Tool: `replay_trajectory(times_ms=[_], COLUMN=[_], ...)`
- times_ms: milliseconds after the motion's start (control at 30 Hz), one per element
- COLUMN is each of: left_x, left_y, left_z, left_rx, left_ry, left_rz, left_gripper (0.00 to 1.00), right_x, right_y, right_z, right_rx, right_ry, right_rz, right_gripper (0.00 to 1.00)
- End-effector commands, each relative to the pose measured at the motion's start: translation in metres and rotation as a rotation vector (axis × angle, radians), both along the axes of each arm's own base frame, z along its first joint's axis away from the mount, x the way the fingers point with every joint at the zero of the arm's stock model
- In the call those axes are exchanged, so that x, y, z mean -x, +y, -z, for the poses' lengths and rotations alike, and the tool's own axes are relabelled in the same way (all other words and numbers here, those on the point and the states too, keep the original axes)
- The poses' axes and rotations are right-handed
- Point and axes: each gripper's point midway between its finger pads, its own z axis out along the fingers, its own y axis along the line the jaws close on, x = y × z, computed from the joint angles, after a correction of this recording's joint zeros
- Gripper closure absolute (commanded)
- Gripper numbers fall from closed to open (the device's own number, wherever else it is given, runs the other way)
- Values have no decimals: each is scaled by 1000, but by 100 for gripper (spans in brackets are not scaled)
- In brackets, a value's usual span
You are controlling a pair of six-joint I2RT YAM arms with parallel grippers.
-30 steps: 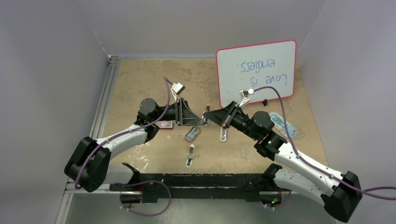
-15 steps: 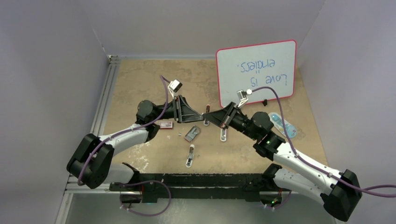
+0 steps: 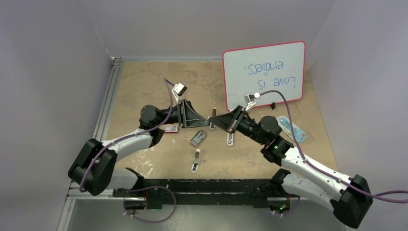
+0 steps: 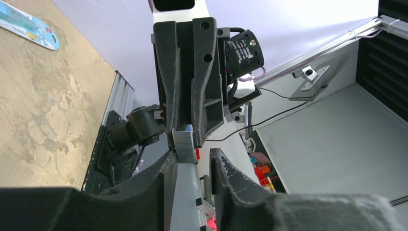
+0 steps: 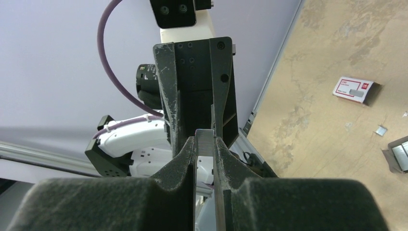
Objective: Load the staples into the stapler
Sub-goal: Pick up the staple from the center of the board, then adjust the stapler at the center of the board.
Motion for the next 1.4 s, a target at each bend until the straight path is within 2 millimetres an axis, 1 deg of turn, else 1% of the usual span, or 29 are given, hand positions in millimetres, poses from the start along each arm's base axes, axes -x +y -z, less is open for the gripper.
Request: replay_trajectory(times_ms=[0,233,367,400,433,533,567,633,667,800,833,900,1033,1067,1100,1133,1167,1200,1367], left_x=[10,10,8,8,7,6,5,3,3,-7,-11,-18,-30,-31,-32,-35,-36,-38,-42], left_y=[7,8,7,7,7,6,6,7,8,13,17,25,47,53,57,61,62,64,66], left_z=[-19,-18,-17,-16,-15,-6,-1,11,16,46,56,69,95,104,109,111,113,114,114], left_rx=[59,64,62,58,52,17,-1,-50,-80,-259,-320,-418,-655,-716,-753,-784,-803,-821,-834], left_ry=[-125,-124,-121,-118,-111,-101,-98,-87,-87,-78,-72,-75,-48,-29,-28,-21,-17,-13,-2], left_rz=[-3,-8,-14,-14,-18,-31,-37,-60,-73,-172,-204,-271,-369,-384,-399,-417,-425,-439,-470], left_gripper=[74,84,86,86,86,86,86,86,86,86,86,85,86,86,86,86,86,86,86], right_x=[2,3,2,1,0,-6,-10,-17,-20,-37,-41,-52,-77,-89,-95,-100,-105,-109,-118], right_y=[-1,0,0,0,-1,-4,-7,-13,-16,-29,-32,-39,-51,-56,-56,-56,-55,-54,-42], right_z=[-14,-14,-12,-11,-10,-7,-4,3,6,27,33,47,85,91,100,115,119,132,177], right_rx=[-48,-51,-42,-39,-34,-14,-3,33,47,157,192,281,543,623,695,758,796,851,1020], right_ry=[-33,-35,-39,-36,-29,-3,11,45,61,140,159,190,207,183,168,183,171,172,196], right_rz=[-11,-18,-16,-12,-8,36,61,116,143,258,287,351,448,491,498,503,507,502,493], right_gripper=[86,86,84,82,76,55,50,42,40,38,38,39,41,41,41,41,41,40,35])
